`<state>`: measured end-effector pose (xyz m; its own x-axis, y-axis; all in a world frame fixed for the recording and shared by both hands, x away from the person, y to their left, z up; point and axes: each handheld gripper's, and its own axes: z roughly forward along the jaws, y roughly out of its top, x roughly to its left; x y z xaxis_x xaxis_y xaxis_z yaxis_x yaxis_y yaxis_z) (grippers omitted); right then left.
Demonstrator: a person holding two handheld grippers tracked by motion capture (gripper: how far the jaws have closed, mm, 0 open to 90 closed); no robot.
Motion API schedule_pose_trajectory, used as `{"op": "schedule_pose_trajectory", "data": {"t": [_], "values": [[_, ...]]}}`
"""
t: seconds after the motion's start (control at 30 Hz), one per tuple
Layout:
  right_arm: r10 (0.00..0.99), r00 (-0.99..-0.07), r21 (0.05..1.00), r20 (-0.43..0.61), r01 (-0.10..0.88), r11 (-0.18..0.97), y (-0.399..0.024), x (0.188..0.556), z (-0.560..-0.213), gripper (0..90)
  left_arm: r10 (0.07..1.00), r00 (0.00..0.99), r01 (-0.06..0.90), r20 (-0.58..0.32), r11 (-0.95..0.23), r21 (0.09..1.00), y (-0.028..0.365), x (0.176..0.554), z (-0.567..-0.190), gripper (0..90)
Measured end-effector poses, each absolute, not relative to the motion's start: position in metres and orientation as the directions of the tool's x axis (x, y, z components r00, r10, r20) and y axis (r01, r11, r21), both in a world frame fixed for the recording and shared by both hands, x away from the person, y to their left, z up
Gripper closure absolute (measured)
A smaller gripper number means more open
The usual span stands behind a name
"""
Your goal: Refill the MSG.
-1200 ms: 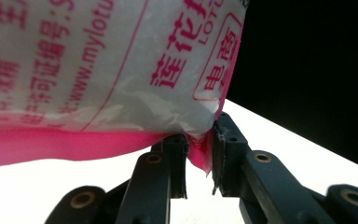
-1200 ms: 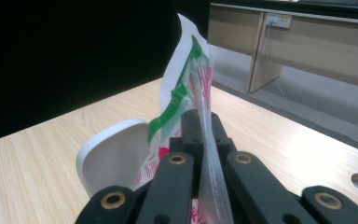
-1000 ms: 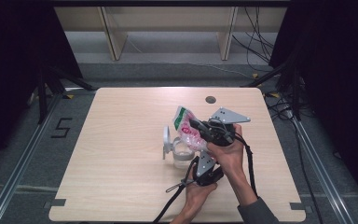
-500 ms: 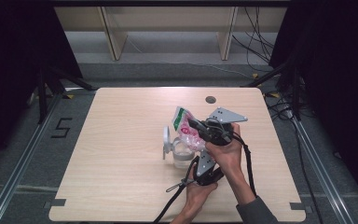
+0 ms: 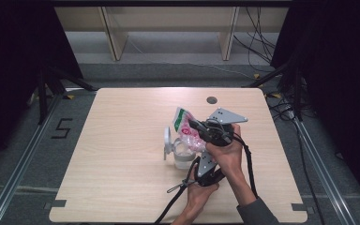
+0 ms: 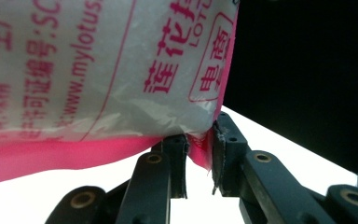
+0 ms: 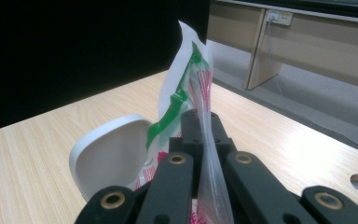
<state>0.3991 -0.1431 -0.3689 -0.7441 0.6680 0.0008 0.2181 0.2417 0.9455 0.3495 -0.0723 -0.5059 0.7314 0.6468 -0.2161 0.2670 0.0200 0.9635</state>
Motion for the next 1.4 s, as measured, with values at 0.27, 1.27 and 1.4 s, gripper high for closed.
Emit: {"op": "schedule_pose_trajectory", "data": {"t": [0.27, 1.27, 1.4], "values": [[0.672, -0.740, 0.947, -0.022, 0.200, 0.251, -0.142, 0.401, -0.370, 90.0, 0.647, 0.731, 0.266, -0.216, 0.021, 0.964, -0.072, 0.349, -0.506, 77.0], [0.656, -0.752, 0.937, -0.061, 0.182, 0.296, -0.135, 0.401, -0.368, 90.0, 0.649, 0.728, 0.249, -0.223, 0.052, 0.967, -0.072, 0.351, -0.505, 77.0], [0.660, -0.750, 0.938, -0.044, 0.197, 0.286, -0.132, 0.400, -0.368, 90.0, 0.654, 0.734, 0.241, -0.182, 0.000, 0.971, -0.068, 0.352, -0.504, 77.0]]}}
